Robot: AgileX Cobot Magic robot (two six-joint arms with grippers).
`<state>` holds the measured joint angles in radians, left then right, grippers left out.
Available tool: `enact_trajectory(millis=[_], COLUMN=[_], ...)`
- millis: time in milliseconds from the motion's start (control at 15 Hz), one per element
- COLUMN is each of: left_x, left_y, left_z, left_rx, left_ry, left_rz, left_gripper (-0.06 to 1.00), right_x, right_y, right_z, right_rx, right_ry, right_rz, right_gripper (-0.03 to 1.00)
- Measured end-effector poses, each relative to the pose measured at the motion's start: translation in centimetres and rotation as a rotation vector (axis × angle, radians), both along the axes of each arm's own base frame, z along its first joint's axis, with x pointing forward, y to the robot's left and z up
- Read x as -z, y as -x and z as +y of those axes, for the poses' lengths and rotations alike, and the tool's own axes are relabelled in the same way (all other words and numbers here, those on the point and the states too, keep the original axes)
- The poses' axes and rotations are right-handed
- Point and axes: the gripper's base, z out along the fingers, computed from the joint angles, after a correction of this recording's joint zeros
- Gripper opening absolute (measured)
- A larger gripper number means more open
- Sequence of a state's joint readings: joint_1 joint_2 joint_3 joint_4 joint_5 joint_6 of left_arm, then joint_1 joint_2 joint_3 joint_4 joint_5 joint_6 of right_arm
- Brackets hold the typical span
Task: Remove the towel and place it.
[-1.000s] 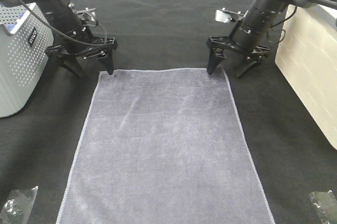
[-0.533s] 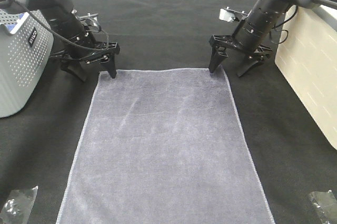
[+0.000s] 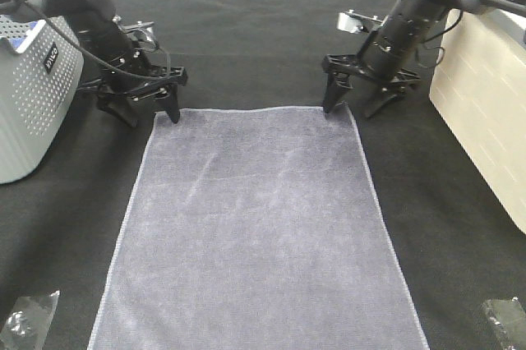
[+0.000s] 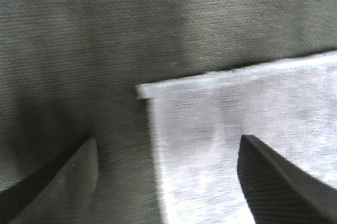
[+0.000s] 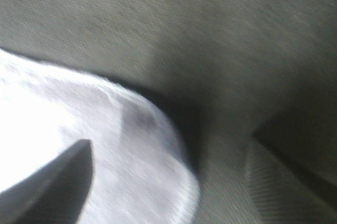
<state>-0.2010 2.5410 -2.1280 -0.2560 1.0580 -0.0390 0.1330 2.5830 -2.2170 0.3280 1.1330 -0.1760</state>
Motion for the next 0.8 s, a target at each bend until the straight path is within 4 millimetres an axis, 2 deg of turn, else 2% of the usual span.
enact_trajectory(millis=[133,267,400,467,600,800], left_x=[0.2,0.1,0.1,0.2,0.3,0.5], left_y=[0.3,0.6,0.8,0.8,0.8,0.9], left_z=[-2.4,-3.8,-4.6,-4.6,-4.5,-4.5], left_rx=[0.045,0.069,0.078,0.078,0.080,0.092], left_ry=[-0.003,0.004,0.010,0.009,0.005,-0.003], left_rz=[-0.031,-0.048,-0.052,-0.051,-0.046,-0.042], left_gripper=[0.69,0.69,0.67,0.64,0.51,0.15], right_x=[0.1,0.0,0.1,0.3,0.5,0.6], right_y=[0.2,0.4,0.5,0.5,0.6,0.6], right_z=[1.8,2.7,3.3,3.4,3.4,3.4], right_rx=[-0.024,-0.038,-0.047,-0.048,-0.049,-0.050], right_ry=[-0.011,-0.017,-0.024,-0.025,-0.024,-0.024], right_rz=[-0.016,-0.016,-0.014,-0.011,-0.006,-0.004], right_gripper=[0.72,0.71,0.65,0.59,0.40,0.14])
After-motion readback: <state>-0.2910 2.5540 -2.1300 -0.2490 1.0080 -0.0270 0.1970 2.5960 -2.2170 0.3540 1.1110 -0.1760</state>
